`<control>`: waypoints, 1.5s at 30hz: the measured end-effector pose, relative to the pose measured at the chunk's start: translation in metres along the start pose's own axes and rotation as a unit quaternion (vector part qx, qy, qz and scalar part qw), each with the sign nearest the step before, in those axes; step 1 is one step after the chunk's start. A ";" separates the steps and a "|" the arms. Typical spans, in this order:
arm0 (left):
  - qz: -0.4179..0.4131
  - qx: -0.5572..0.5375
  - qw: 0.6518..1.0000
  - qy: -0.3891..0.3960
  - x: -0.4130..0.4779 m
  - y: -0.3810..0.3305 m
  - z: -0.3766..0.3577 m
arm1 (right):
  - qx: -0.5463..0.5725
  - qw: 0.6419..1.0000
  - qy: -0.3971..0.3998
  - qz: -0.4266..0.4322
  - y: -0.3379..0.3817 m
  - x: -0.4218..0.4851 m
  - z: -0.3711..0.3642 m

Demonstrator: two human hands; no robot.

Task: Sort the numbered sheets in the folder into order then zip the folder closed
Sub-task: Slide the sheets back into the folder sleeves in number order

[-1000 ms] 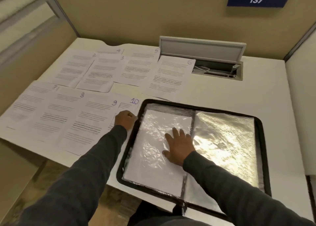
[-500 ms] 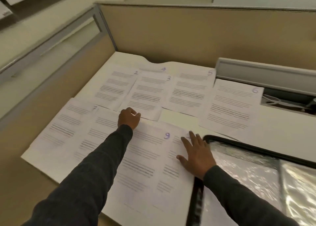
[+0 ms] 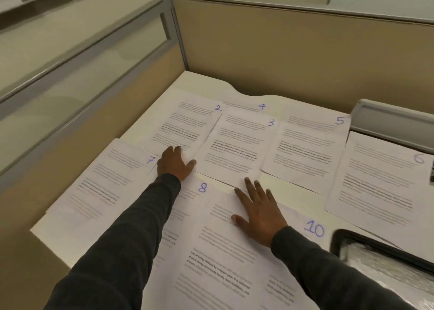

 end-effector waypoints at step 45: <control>-0.591 -0.152 0.790 -0.056 -0.544 -0.386 -0.062 | 0.530 0.753 -0.158 -0.357 -0.327 -0.353 0.044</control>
Point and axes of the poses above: each hand's wrist, its own x-axis towards the middle knuckle, its own z-axis out of the back of the hand, y = z × x, the point moved 6 cm from there along x, towards the middle knuckle, and after that the axes turned 6 degrees about -y, right-handed, at the moved point
